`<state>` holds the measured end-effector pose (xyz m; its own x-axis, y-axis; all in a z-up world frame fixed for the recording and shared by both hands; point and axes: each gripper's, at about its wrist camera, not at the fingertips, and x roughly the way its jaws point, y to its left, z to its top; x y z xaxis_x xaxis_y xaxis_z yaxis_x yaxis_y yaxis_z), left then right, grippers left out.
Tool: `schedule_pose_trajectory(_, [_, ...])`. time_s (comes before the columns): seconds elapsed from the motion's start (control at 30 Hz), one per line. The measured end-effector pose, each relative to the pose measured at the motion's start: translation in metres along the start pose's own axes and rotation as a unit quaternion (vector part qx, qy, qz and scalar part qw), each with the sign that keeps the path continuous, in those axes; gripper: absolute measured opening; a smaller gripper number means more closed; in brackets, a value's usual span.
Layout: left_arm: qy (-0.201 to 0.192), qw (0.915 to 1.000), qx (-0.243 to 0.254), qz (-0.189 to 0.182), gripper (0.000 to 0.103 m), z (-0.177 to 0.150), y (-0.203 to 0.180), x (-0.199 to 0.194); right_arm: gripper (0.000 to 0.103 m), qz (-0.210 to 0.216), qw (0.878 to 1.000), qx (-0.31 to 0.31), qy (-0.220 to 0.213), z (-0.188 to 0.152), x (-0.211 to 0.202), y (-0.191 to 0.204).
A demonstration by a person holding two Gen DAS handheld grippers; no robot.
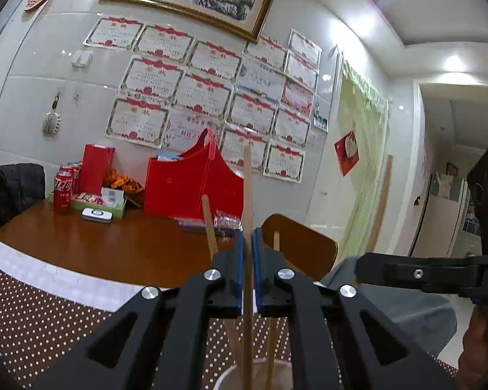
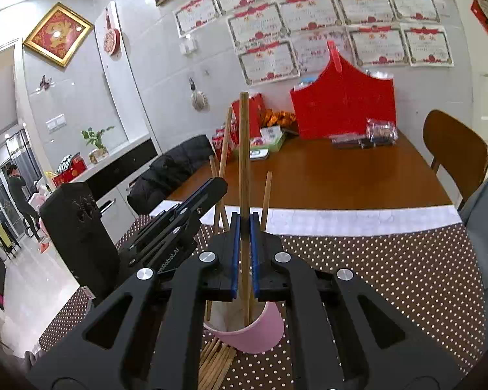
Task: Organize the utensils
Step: 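Raise the chopstick with the right gripper and release it into the cup, then lower the right gripper to the pile and close on another chopstick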
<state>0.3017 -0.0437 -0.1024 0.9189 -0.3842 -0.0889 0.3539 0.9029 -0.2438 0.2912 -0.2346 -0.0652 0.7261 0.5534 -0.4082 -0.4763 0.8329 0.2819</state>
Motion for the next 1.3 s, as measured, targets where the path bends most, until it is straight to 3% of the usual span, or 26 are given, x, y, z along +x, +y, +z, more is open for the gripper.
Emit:
schedule_pose_trajectory(0.07, [0.011,0.9999,0.004,0.003,0.007,-0.003,0.0,-0.002,0.008,0.004,1.0,0.008,0.009,-0.002,0.003,-0.003])
schedule_pose_trajectory(0.1, [0.018,0.9998,0.005,0.006,0.011,-0.004,0.0,-0.003,0.018,0.007,1.0,0.019,0.013,-0.002,0.004,-0.006])
schedule_pose_trajectory(0.13, [0.023,0.9997,0.004,0.008,0.028,-0.004,0.001,-0.004,0.058,0.007,1.0,0.024,0.013,-0.002,0.004,-0.008])
schedule_pose_trajectory(0.17, [0.027,0.9995,0.0,0.014,0.046,-0.003,0.002,-0.008,0.082,0.003,0.999,0.031,0.008,-0.001,0.002,-0.01])
schedule_pose_trajectory(0.2, [0.027,0.9994,-0.002,0.021,0.054,-0.002,0.003,-0.012,0.097,-0.008,0.999,0.037,-0.008,0.0,-0.003,-0.012])
schedule_pose_trajectory(0.23, [0.026,0.9992,-0.002,0.029,0.064,-0.001,0.004,-0.017,0.097,-0.012,0.999,0.039,-0.021,0.001,-0.008,-0.013])
schedule_pose_trajectory(0.37, [0.041,0.9978,0.014,0.05,0.074,0.006,0.002,-0.031,0.097,-0.021,0.998,0.052,-0.037,0.005,-0.018,-0.016])
schedule_pose_trajectory(0.73, [0.109,0.9842,0.055,0.128,0.079,0.013,-0.008,-0.084,0.097,-0.037,0.998,0.037,-0.045,0.008,-0.033,0.007])
schedule_pose_trajectory(1.13, [0.13,0.9814,0.051,0.132,0.079,0.017,-0.017,-0.129,0.097,-0.073,0.997,0.029,-0.02,-0.031,-0.078,0.03])
schedule_pose_trajectory(1.3, [0.168,0.9753,0.052,0.134,0.079,-0.001,-0.019,-0.142,0.097,-0.092,0.995,0.028,0.02,-0.066,-0.084,0.029])
